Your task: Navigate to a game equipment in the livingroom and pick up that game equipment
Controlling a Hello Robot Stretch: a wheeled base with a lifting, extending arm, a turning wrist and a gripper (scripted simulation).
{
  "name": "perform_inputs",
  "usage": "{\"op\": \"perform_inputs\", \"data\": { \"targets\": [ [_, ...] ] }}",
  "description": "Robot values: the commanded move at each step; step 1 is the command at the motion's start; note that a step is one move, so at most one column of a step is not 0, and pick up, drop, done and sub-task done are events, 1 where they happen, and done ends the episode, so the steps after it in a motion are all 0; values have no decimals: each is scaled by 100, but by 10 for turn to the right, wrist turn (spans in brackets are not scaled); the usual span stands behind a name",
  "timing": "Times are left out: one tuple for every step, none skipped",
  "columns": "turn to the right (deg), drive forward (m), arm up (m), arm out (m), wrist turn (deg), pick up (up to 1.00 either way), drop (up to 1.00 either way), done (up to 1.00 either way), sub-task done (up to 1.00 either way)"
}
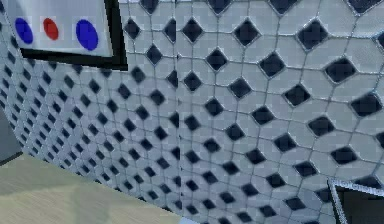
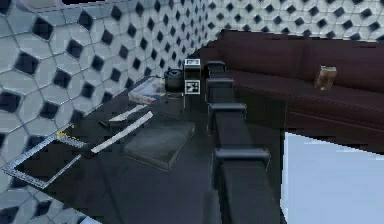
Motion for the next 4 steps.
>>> {"op": "perform_inputs", "data": {
  "targets": [
    [0, 0, 0, 0, 450, 0, 0, 0, 0],
    [0, 0, 0, 0, 240, 0, 0, 0, 0],
    [0, 0, -30, 0, 0, 0, 0, 0, 0],
    [0, 0, 0, 0, 0, 100, 0, 0, 0]
  ]
}}
